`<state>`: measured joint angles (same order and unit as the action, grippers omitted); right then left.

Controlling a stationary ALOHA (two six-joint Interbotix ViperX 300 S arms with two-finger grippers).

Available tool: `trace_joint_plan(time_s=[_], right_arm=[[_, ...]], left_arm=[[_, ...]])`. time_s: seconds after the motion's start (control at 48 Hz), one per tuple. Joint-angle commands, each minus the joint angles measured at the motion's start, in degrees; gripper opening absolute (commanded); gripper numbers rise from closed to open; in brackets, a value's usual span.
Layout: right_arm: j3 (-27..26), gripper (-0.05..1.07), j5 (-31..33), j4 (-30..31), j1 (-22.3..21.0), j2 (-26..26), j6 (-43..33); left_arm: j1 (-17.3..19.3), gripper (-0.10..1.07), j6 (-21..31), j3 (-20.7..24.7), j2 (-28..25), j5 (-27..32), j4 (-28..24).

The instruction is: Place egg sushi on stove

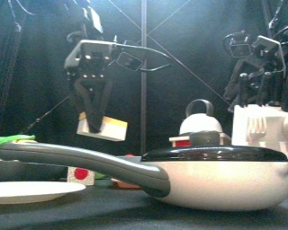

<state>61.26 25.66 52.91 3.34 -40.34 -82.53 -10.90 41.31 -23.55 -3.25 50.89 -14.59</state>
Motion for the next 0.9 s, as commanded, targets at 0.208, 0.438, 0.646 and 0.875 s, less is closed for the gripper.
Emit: trace_joint_plan(time_s=[0.208,0.438,0.646,0.875], right_arm=[[-0.70,0.94,-0.18,0.00,-0.09,0.00,0.00],[-0.62,0.94,-0.18,-0.09,-0.09,0.09,-0.09],[-0.70,0.94,-0.18,-0.09,-0.09,0.18,-0.09],[-0.70,0.94,-0.18,-0.09,-0.35,0.35,-0.18]], left_arm=[[-2.46,0.62,-1.93,-3.52,5.45,0.00,5.01],[-2.81,0.62,-1.49,-11.95,12.39,-1.05,5.36],[-3.25,0.62,-2.29,-18.63,17.31,-5.36,7.12],[-4.04,0.62,-3.78,-23.12,18.19,-5.54,10.46]])
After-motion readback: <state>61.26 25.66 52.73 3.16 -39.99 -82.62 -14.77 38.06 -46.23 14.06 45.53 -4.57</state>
